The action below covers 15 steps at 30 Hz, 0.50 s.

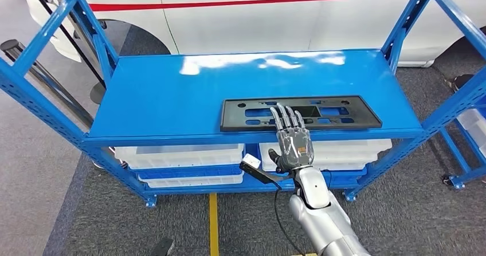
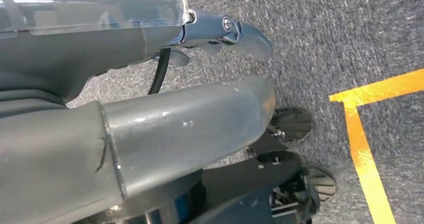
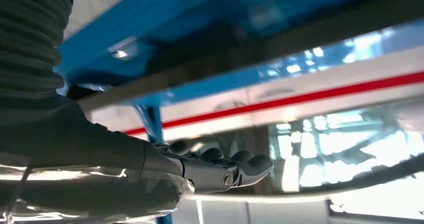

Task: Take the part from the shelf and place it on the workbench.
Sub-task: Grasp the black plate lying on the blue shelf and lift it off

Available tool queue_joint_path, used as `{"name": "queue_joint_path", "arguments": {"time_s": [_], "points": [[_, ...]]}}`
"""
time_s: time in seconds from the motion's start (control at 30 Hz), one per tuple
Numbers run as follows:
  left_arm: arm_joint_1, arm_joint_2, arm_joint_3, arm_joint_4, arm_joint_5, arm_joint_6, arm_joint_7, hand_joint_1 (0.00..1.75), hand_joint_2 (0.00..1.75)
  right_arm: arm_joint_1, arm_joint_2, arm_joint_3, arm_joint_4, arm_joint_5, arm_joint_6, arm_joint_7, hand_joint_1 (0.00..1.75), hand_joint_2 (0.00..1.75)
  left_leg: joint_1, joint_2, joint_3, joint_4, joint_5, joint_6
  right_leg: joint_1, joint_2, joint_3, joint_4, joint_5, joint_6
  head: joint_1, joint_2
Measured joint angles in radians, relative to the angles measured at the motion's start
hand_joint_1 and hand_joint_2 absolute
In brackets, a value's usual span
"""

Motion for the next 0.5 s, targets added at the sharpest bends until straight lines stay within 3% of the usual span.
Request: {"name": "queue_joint_path", "arguments": {"time_s": [0.1,0.13,0.2,0.23,0.27,0.3,0.33,0.4,0.43,0.5], "points": [[-0.001,0.0,0.004,0.0,-0.002,-0.003,0.0,0.0,0.0,-0.006,0.0,0.012,0.024,-0.012,0.0,0.014,0.0,1.75,0.003,0.002,-0.009,0.029,-0.024,-0.013,-0.004,0.001,0.012,-0.008,-0.004,-0.021,-0.002,0.0],[-0.002,0.0,0.005,0.0,-0.002,-0.003,0.0,0.0,0.0,-0.01,0.0,0.014,0.031,-0.013,0.0,0.016,0.0,1.75,0.004,0.003,-0.031,0.074,-0.045,-0.017,-0.005,0.0,0.018,-0.011,-0.006,-0.027,-0.002,0.0],[-0.002,0.0,0.007,0.0,-0.003,-0.003,0.0,0.0,0.0,-0.015,0.0,0.019,0.044,-0.013,0.0,0.016,0.0,1.75,0.004,0.003,-0.104,0.209,-0.092,-0.021,-0.002,-0.001,0.026,-0.012,-0.013,-0.034,-0.003,0.0],[0.0,0.0,0.008,0.0,-0.004,-0.003,0.0,0.0,0.0,-0.015,0.0,0.02,0.05,-0.015,0.0,0.016,0.0,1.75,0.004,0.003,-0.14,0.264,-0.101,-0.021,0.0,-0.001,0.03,-0.011,-0.016,-0.037,-0.003,0.0],[0.001,0.0,0.008,0.0,-0.004,-0.003,0.0,0.0,0.0,-0.015,0.0,0.021,0.057,-0.017,0.0,0.018,0.0,1.75,0.004,0.003,-0.163,0.287,-0.092,-0.02,0.002,0.0,0.035,-0.011,-0.02,-0.038,-0.003,0.0],[0.002,0.0,0.009,0.0,-0.005,-0.003,0.0,0.0,0.0,-0.015,0.0,0.022,0.063,-0.021,0.0,0.02,0.0,1.75,0.003,0.003,-0.167,0.272,-0.064,-0.017,0.003,0.001,0.04,-0.011,-0.025,-0.039,-0.003,0.0],[0.003,0.0,0.01,0.0,-0.006,-0.003,0.0,0.0,0.0,-0.017,0.0,0.022,0.069,-0.024,0.0,0.022,0.0,1.75,0.002,0.003,-0.153,0.223,-0.022,-0.012,0.005,0.002,0.048,-0.011,-0.03,-0.039,-0.003,0.0],[0.001,0.0,0.013,0.0,-0.009,-0.003,0.0,0.0,0.0,-0.023,0.0,0.022,0.078,-0.028,0.0,0.027,0.0,1.75,-0.002,0.003,-0.104,0.095,0.051,0.001,0.009,0.004,0.063,-0.011,-0.041,-0.036,-0.003,0.0],[0.0,0.0,0.014,0.0,-0.009,-0.003,0.0,0.0,0.0,-0.028,-0.001,0.023,0.083,-0.028,0.0,0.029,0.0,1.75,-0.006,0.003,-0.083,0.047,0.065,0.007,0.01,0.005,0.066,-0.012,-0.045,-0.033,-0.003,0.0],[-0.002,0.0,0.015,0.0,-0.01,-0.003,0.0,0.0,0.0,-0.037,-0.002,0.023,0.091,-0.03,0.0,0.031,0.0,1.75,-0.012,0.002,-0.066,0.016,0.059,0.015,0.011,0.004,0.067,-0.016,-0.048,-0.023,-0.003,0.0]]}}
